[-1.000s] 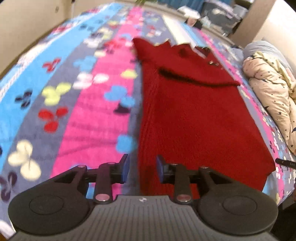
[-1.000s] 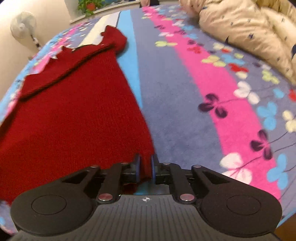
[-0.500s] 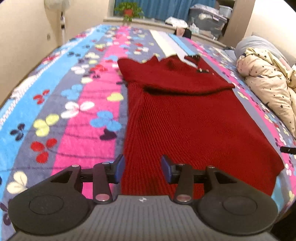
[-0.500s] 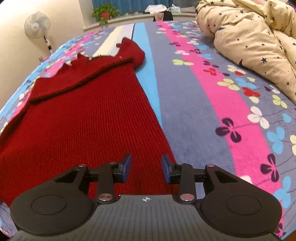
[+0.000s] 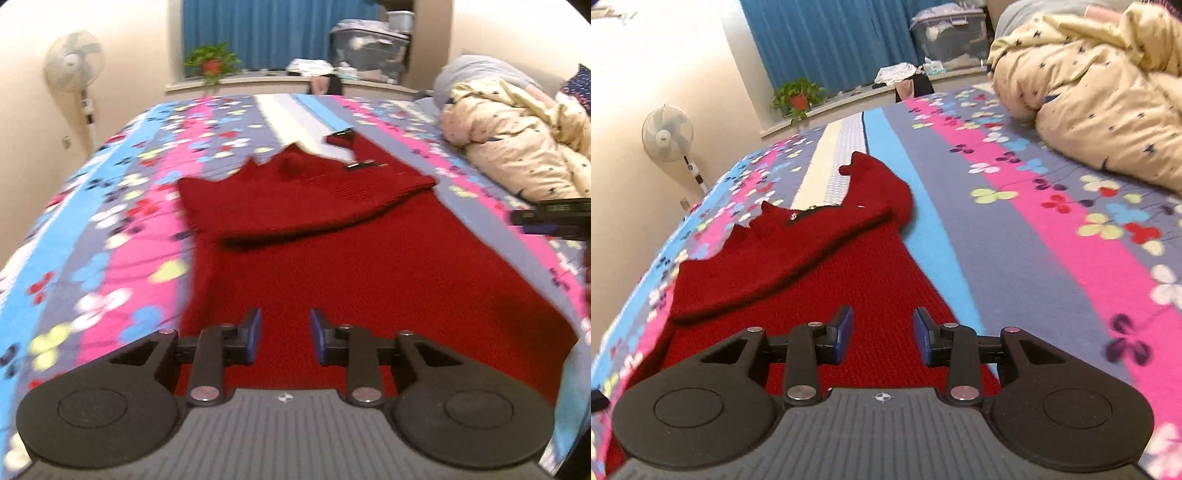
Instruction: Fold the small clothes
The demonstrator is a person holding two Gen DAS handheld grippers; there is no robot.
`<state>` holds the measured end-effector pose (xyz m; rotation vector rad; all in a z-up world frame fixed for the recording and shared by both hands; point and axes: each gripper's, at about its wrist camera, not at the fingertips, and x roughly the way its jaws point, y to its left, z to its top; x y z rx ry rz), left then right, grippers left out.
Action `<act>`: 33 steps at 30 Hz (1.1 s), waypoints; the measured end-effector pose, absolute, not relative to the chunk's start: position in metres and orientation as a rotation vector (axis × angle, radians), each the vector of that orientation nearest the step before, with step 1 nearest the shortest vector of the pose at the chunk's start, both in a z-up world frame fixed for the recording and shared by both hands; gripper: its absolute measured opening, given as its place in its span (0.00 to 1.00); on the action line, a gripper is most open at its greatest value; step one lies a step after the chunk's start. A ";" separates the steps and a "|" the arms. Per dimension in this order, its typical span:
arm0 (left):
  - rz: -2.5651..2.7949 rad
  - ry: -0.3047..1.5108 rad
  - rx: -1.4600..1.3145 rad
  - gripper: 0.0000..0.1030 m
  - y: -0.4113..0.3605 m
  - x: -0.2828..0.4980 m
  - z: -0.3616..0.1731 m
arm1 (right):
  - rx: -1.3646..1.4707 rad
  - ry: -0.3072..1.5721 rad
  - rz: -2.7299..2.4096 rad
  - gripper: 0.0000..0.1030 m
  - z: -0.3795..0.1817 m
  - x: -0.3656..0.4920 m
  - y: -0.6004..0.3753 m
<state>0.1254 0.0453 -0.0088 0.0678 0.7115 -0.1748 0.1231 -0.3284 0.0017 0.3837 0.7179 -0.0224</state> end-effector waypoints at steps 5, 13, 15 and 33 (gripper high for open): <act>-0.217 0.685 0.161 0.32 -0.027 0.179 -0.006 | 0.295 0.722 -0.032 0.36 0.000 0.166 -0.320; -0.192 0.715 0.248 0.78 -0.126 0.298 -0.039 | 0.363 0.852 -0.126 0.36 -0.018 0.200 -0.349; -0.197 0.721 0.266 0.83 -0.151 0.327 -0.051 | 0.387 0.849 -0.146 0.37 -0.018 0.203 -0.360; 0.009 0.647 0.434 0.12 -0.038 0.415 -0.009 | 0.431 0.859 -0.187 0.37 -0.024 0.212 -0.384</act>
